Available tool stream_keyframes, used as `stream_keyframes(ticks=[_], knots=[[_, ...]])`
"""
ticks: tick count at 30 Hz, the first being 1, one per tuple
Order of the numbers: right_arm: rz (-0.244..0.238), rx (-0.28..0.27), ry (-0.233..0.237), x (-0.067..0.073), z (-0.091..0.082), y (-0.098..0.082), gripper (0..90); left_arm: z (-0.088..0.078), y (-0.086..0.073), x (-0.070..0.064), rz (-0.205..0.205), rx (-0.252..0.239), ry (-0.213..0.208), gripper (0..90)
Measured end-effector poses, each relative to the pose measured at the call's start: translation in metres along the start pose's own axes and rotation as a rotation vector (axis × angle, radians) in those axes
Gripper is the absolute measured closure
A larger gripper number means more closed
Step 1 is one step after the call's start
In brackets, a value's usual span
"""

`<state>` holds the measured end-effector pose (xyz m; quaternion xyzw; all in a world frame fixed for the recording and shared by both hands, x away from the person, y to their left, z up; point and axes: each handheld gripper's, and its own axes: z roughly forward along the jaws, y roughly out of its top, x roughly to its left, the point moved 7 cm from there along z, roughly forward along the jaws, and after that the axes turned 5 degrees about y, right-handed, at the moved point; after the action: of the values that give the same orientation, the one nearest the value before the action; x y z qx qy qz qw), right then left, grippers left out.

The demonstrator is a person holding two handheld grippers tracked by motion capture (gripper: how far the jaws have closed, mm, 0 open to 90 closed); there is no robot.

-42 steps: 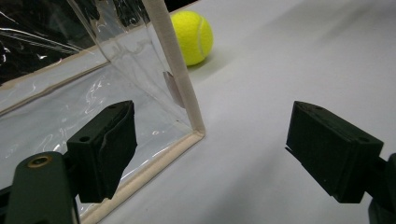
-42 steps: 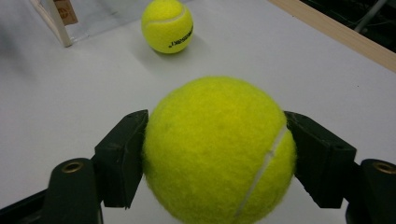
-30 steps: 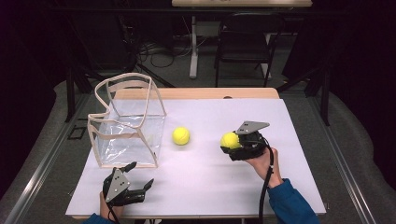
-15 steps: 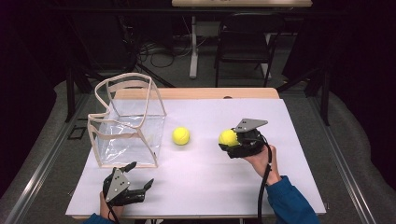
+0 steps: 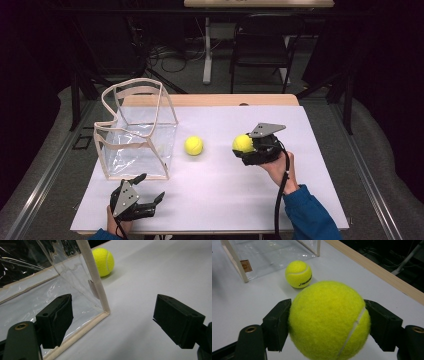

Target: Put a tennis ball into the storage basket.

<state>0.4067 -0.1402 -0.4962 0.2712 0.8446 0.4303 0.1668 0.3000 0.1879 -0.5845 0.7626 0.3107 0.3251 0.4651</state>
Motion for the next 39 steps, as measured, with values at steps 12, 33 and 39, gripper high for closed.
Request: stream_keyframes(ticks=[12,33,39], knots=[[-0.013,-0.015,-0.008,-0.003,0.000,0.009,25.8,0.001,0.000,0.000,-0.004,0.002,-0.004,15.9],[-0.030,-0.026,-0.008,-0.004,0.003,0.020,25.8,0.001,-0.001,-0.001,-0.007,0.002,-0.013,15.9],[-0.041,-0.033,0.000,-0.004,0.005,0.029,25.9,0.001,-0.001,0.001,-0.007,0.004,-0.010,15.9]])
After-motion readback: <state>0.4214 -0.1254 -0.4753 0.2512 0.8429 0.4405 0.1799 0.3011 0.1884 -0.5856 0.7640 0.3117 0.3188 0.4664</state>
